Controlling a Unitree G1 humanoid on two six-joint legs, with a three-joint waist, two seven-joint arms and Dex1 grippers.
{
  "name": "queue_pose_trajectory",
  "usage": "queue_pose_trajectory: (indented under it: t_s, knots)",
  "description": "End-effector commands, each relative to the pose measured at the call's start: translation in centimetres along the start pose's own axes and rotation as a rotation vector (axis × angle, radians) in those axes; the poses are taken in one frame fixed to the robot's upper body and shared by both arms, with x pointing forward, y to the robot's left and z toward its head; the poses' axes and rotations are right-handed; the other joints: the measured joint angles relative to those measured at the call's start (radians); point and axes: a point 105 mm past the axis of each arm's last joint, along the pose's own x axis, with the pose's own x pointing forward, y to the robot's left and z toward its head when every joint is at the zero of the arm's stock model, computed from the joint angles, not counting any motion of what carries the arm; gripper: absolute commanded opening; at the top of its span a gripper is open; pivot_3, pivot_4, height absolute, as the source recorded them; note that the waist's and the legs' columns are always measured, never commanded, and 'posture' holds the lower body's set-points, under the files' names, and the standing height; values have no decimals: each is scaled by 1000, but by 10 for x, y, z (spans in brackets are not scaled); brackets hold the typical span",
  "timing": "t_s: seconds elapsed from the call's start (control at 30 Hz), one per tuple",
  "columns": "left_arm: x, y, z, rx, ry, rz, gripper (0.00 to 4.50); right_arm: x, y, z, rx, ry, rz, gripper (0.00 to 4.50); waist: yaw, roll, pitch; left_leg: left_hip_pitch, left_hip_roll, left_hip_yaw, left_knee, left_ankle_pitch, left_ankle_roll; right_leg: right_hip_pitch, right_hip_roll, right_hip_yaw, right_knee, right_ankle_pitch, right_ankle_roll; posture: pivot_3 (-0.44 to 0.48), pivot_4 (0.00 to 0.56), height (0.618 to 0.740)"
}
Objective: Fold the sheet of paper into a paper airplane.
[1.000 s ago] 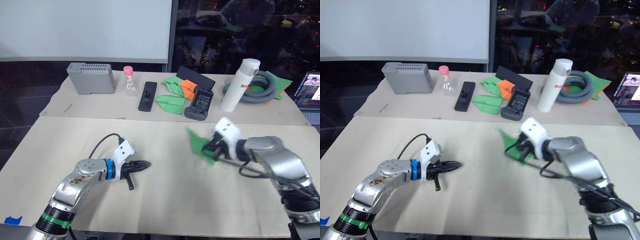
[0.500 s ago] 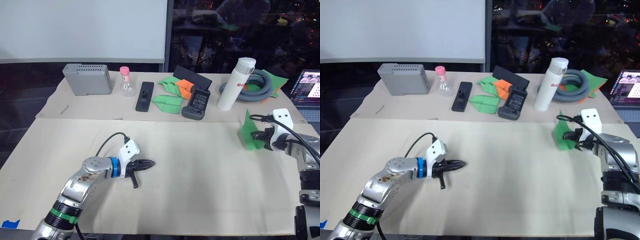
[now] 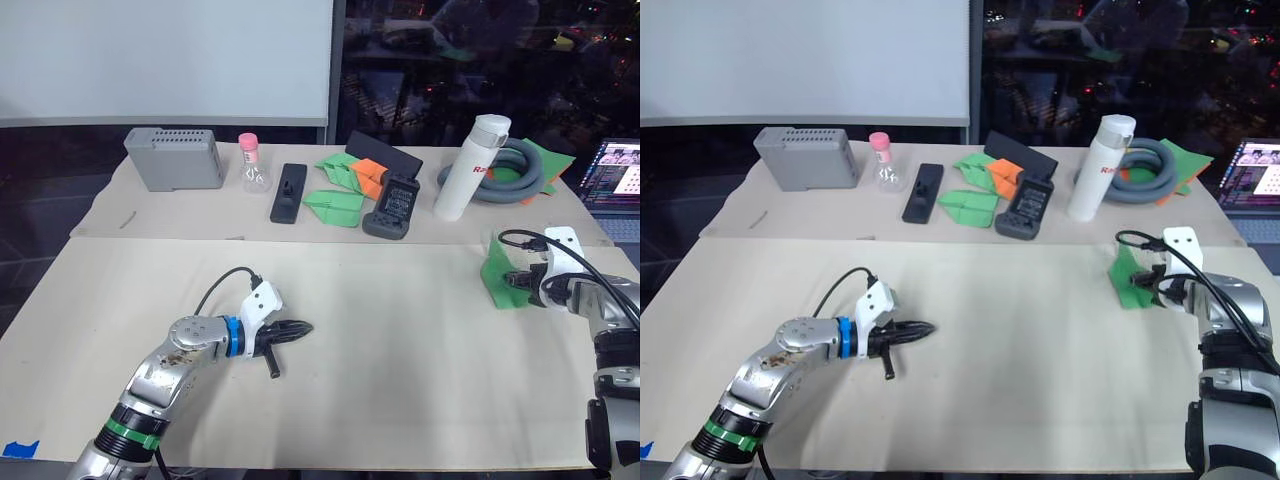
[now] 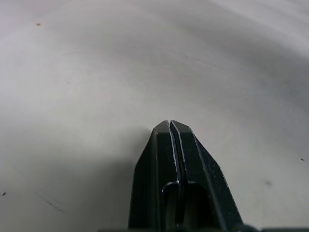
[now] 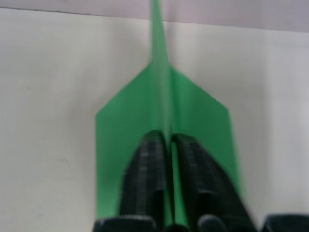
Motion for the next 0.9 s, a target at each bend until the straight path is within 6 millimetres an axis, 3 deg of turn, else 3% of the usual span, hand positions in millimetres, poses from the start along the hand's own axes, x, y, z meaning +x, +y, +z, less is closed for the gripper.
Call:
queue_pose_trajectory:
  t_s: [0.03, 0.27, 0.37, 0.47, 0.5, 0.57, 0.7, 0.8, 0.9]
  knots:
    - [1, 1, 12, 34, -43, -4, 0, -16, 0, 33, -54, -84, -12, 1957, -1, 0, 0, 0, 0, 0, 0, 0, 0, 0, 0, 0, 0, 0, 0, 0, 150, 740]
    - [-10, 10, 30, -8, -133, 22, 0, -55, 20, 85, -129, -210, 56, 4443, -1, 0, 0, 0, 0, 0, 0, 0, 0, -1, 0, 0, 0, 0, 0, 0, 150, 740]
    - [-20, 17, 42, -24, -184, 54, 0, -78, 53, 111, -186, -322, 224, 4479, -1, 0, 0, 0, 1, 0, 0, -2, 3, -1, 0, 0, 0, 0, 0, 0, 150, 740]
    - [-29, 30, 49, 33, -207, 150, 0, -108, 114, 123, -323, -462, 535, 4479, -2, 0, 0, 0, 1, -1, 0, -2, 3, -1, 0, 0, 0, 0, 0, 0, 150, 740]
    - [-32, 36, 49, 12, -211, 191, 0, -117, 139, 115, -419, -495, 641, 4479, -2, 0, 0, 0, 1, -1, 0, -2, 3, -1, 0, 0, 0, 0, 0, 0, 150, 740]
    - [-38, 42, 49, 6, -221, 236, 0, -128, 171, 99, -537, -527, 765, 4479, 0, 0, 0, 0, 2, -3, 0, -2, 4, 0, 1, -1, 0, 0, 0, 0, 150, 740]
    - [-48, 27, 37, -1, -196, 246, 0, -134, 212, 71, -476, -611, 925, 4479, 4, 0, 0, 0, 1, -3, 0, -2, 3, 0, 0, -1, 1, 1, 2, 0, 150, 740]
    - [-56, 10, 21, -11, -167, 238, 0, -128, 227, 40, -476, -579, 956, 4479, 9, 0, 0, -1, -1, -2, 0, -2, 2, -1, -2, 1, 1, 2, 3, 0, 150, 740]
    - [-62, 3, 9, -60, -165, 261, 0, -113, 228, 16, -501, -529, 924, 4479, 15, 0, 0, -1, -1, -2, 0, -2, 2, -1, -4, 1, -1, 2, 2, 0, 150, 740]
